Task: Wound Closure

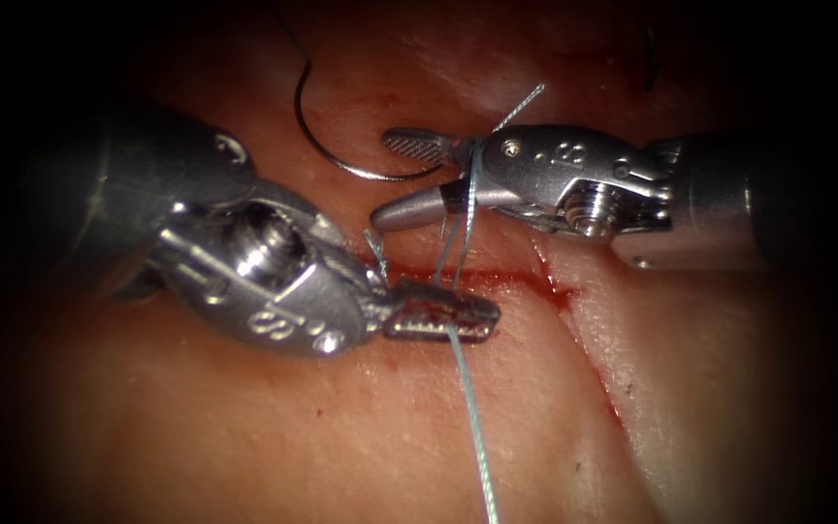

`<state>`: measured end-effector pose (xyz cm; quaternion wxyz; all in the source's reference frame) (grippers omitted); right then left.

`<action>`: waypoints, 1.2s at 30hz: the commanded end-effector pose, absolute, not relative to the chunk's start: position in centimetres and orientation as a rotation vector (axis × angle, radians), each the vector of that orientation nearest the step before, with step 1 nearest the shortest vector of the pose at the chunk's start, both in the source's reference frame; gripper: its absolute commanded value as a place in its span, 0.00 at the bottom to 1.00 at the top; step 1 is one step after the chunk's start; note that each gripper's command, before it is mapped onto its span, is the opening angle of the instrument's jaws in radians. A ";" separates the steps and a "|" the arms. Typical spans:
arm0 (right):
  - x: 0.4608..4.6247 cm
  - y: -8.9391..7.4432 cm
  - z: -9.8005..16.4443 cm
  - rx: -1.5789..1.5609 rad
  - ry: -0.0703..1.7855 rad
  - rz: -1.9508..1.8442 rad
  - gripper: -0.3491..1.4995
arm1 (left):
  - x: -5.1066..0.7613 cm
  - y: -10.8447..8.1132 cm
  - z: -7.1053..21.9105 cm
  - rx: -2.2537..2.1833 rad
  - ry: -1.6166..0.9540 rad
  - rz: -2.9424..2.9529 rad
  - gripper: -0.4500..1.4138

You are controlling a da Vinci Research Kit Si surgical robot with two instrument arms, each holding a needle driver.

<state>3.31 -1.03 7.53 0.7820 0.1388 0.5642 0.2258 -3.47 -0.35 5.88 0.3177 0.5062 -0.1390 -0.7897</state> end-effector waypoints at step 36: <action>3.29 -1.5 7.3 0.405 1.312 0.393 0.67 | -3.31 0.7 7.1 1.448 -0.453 -2.080 0.00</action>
